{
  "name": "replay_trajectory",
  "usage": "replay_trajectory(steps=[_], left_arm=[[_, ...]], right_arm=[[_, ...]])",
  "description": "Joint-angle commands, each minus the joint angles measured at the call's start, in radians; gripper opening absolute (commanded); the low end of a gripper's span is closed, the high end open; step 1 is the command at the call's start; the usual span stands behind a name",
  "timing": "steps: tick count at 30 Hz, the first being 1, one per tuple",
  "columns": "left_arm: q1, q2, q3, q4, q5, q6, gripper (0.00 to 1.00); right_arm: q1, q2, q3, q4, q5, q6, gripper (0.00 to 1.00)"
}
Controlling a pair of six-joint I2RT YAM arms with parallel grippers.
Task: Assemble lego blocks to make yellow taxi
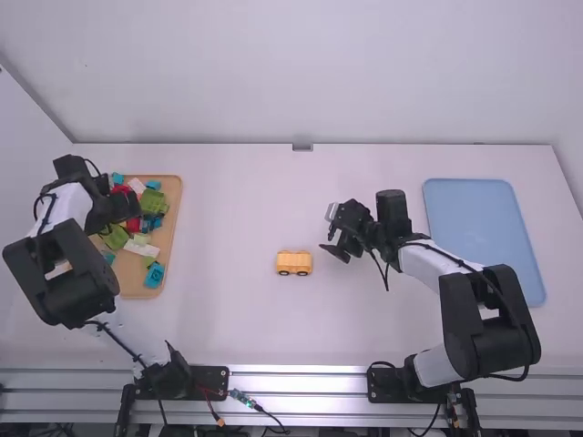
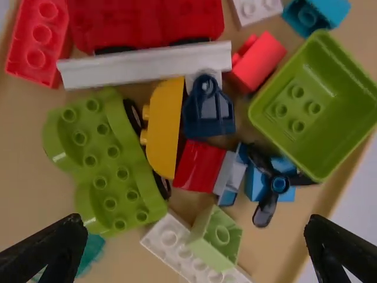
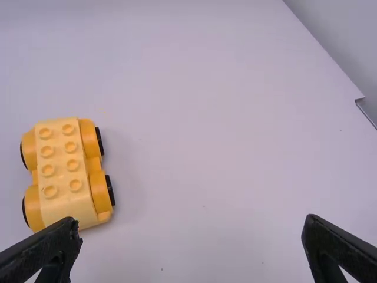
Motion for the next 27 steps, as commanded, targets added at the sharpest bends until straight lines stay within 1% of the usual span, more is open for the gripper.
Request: replay_trajectory(steps=[1,4,13,18,21,24,25,27], left_arm=[[0.002,-0.013,0.055,-0.015,0.020,0.018,0.99],[0.003,-0.005,0.084,-0.050,0.019,0.014,0.99],[0.002,0.192,0.326,-0.259,0.010,0.014,0.99],[0.003,0.244,0.393,-0.261,0.020,0.023,0.99],[0.002,0.262,0.405,-0.226,0.001,0.035,1.00],[0.003,0.274,0.407,-0.217,0.017,0.079,1.00],[0.003,0.278,0.406,-0.220,0.020,0.090,0.95],[0.004,0.278,0.394,-0.219,0.012,0.090,0.76]], right_arm=[[0.001,-0.023,0.009,-0.002,-0.001,0.006,0.99],[0.001,-0.023,0.009,-0.002,-0.001,0.006,1.00],[0.001,-0.023,0.009,-0.002,0.000,0.005,0.99],[0.001,-0.023,0.009,-0.001,-0.001,0.005,0.99],[0.001,-0.023,0.009,-0.001,0.000,0.002,0.99],[0.001,-0.023,0.009,-0.001,0.000,0.002,0.99],[0.000,-0.023,0.009,-0.001,0.000,0.002,0.99],[0.000,-0.023,0.009,-0.001,0.000,0.002,0.99]])
